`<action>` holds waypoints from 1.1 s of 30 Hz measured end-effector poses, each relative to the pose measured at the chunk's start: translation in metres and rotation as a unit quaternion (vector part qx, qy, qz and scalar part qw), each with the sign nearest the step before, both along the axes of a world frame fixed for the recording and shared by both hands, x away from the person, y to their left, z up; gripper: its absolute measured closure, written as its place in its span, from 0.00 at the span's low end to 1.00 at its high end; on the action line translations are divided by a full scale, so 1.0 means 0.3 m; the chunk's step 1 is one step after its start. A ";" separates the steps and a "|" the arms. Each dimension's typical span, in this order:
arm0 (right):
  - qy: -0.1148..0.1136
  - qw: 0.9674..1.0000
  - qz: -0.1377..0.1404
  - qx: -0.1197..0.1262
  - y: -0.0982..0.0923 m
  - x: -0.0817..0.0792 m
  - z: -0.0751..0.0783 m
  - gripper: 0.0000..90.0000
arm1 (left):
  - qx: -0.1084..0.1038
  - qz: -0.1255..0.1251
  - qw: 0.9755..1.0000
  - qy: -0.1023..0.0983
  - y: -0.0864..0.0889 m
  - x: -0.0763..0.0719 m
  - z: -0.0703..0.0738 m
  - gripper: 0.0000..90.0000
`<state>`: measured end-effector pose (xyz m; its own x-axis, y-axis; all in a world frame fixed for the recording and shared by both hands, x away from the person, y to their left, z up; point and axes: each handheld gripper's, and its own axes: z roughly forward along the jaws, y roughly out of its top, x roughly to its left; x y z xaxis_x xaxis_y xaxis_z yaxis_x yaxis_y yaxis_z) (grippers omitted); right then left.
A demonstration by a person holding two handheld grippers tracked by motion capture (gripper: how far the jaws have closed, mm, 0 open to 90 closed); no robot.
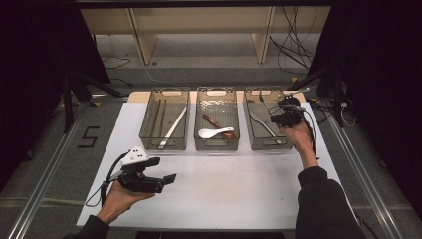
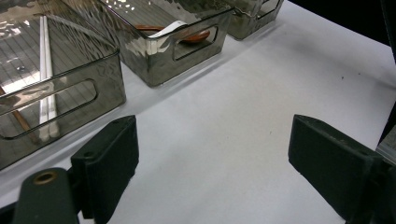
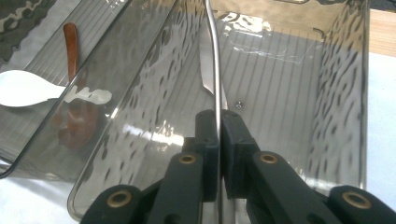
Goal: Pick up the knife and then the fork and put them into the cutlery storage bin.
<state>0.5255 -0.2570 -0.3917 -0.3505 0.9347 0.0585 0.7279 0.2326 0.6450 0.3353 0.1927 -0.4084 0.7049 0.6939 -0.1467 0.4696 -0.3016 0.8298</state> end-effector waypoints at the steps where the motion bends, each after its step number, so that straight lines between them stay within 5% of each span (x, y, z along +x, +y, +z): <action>1: -0.001 1.000 -0.001 0.002 0.002 0.001 -0.001 0.95 | -0.002 0.001 1.000 0.000 0.001 0.000 0.000 0.17; 14: -0.025 0.998 0.047 0.042 0.045 -0.047 0.043 0.78 | 0.000 0.001 1.000 0.000 0.001 -0.001 0.000 0.17; 33: -0.049 0.989 0.101 0.095 0.092 -0.216 0.068 0.48 | -0.003 0.003 1.000 -0.002 0.005 0.001 0.000 0.17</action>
